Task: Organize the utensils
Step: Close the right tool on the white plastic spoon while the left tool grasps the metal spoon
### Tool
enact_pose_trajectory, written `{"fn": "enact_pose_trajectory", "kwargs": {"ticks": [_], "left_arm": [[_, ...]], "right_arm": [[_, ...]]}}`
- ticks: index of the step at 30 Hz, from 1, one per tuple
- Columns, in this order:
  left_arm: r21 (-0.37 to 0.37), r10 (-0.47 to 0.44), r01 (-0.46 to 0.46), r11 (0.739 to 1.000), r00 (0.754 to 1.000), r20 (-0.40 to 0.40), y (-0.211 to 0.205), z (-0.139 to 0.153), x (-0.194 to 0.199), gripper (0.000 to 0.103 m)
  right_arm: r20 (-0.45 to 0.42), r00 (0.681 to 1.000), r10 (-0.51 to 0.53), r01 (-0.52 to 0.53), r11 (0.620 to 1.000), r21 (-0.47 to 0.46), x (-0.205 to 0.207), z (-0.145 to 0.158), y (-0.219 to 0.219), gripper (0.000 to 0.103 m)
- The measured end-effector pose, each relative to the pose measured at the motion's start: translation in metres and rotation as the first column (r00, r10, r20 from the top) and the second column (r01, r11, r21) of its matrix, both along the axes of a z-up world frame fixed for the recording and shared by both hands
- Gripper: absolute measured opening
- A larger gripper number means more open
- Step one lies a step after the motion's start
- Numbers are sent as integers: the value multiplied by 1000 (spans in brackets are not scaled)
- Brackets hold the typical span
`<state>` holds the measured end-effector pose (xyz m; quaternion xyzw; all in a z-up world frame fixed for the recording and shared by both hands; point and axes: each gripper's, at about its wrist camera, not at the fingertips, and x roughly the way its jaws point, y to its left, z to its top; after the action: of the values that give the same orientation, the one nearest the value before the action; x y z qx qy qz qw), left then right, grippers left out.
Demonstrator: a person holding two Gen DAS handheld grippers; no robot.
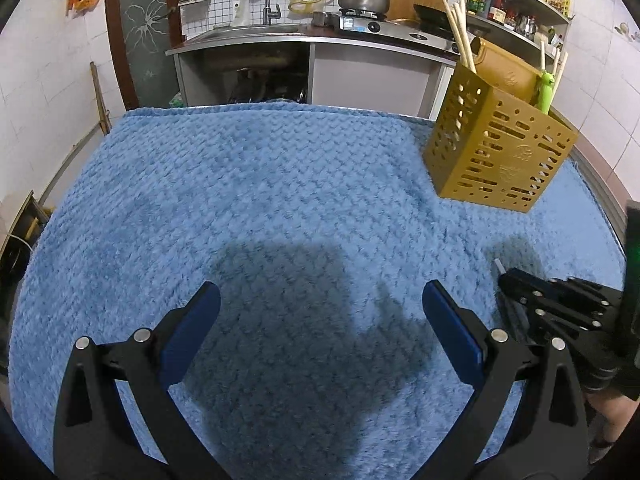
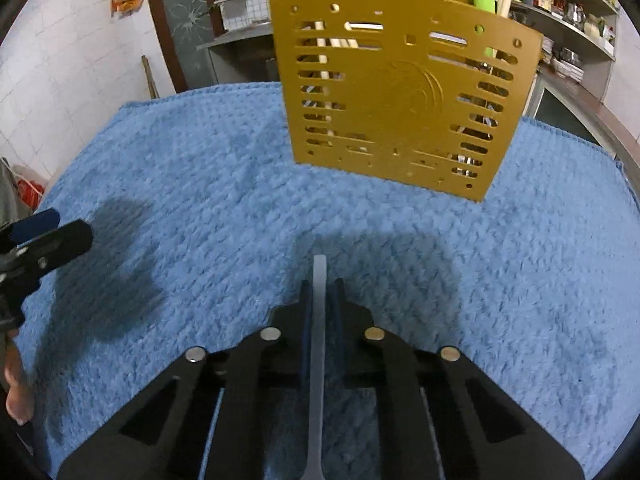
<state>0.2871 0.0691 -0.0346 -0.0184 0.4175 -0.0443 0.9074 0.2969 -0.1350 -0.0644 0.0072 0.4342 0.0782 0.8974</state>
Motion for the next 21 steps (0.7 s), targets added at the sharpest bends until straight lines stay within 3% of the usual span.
{"fn": "enact_pose_trajectory", "kwargs": {"ticks": [5,14,17,21], "left_arm": [[-2,-14,14,1000,1000,-17,-16,0,-3,98],[-44,-87,83,996,993,-82,-75,-2,-12,93],[-74,-98,90,993,988,-117,-98,-7,-13,79],[-54,-116,109,993,982,-150,-127,-16,-14,65]], "right_arm": [[6,1000,-12,12,1000,15,-4,8,-11,7],[23,993,-119,118,992,33,-19,22,-84,7],[28,987,-155,154,988,27,-22,23,-101,7],[37,982,-186,186,982,27,-23,21,-117,7]]}}
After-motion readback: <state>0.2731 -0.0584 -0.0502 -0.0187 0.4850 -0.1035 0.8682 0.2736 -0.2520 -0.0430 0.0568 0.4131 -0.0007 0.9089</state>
